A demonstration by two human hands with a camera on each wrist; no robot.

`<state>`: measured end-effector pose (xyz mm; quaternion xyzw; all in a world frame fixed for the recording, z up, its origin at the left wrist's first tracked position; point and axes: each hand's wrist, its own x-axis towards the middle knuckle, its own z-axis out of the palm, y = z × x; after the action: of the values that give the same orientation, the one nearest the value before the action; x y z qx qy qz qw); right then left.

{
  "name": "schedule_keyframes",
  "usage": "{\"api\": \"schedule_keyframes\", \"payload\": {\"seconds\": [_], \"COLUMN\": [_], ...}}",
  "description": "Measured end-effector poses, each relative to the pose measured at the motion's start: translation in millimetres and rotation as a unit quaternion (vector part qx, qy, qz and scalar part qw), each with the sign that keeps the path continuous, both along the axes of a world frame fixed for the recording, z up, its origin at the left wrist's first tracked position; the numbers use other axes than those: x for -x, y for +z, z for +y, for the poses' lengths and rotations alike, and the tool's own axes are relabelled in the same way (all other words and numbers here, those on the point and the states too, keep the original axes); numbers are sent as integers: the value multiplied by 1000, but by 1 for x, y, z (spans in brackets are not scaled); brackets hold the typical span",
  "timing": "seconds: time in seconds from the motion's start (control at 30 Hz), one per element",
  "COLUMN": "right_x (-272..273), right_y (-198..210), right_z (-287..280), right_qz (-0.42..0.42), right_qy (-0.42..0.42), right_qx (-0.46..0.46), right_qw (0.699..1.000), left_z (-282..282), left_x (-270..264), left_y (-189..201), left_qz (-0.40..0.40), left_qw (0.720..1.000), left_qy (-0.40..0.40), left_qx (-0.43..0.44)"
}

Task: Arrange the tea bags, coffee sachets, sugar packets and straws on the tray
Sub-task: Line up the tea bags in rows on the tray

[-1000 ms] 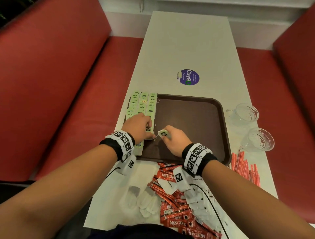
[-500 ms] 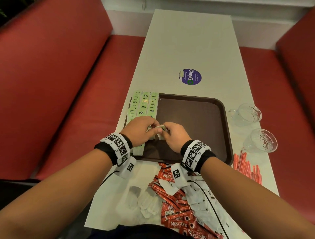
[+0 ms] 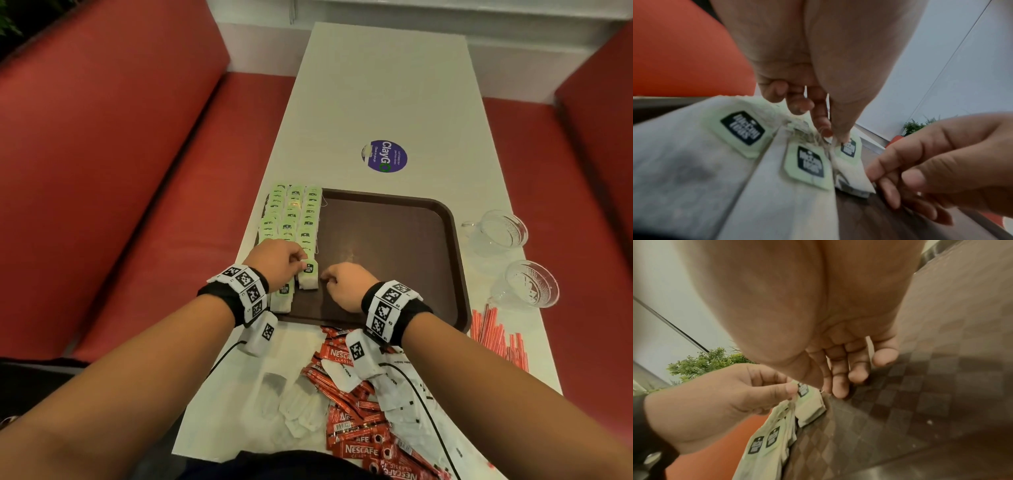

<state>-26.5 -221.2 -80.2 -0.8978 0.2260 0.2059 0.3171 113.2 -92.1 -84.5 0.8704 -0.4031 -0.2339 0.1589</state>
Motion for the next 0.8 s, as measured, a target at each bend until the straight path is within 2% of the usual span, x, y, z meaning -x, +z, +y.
{"api": "schedule_keyframes", "payload": {"seconds": [0.17, 0.33, 0.6, 0.8], "right_x": [-3, -6, -11, -3], "right_y": [-1, -2, 3, 11], "right_z": [4, 8, 14, 24], "right_qz": [-6, -6, 3, 15], "right_qy": [13, 29, 43, 67], "right_qx": [-1, -10, 4, 82], "right_qw": [1000, 1000, 999, 994], "left_z": [0, 3, 10, 36], "left_x": [3, 15, 10, 27], "left_y": [-1, -4, -1, 21], "left_qz": [-54, -75, -89, -90], "left_qw": [998, 996, 992, 991], "left_qy": [29, -51, -79, -94], "left_qx": [22, -18, -43, 12]}}
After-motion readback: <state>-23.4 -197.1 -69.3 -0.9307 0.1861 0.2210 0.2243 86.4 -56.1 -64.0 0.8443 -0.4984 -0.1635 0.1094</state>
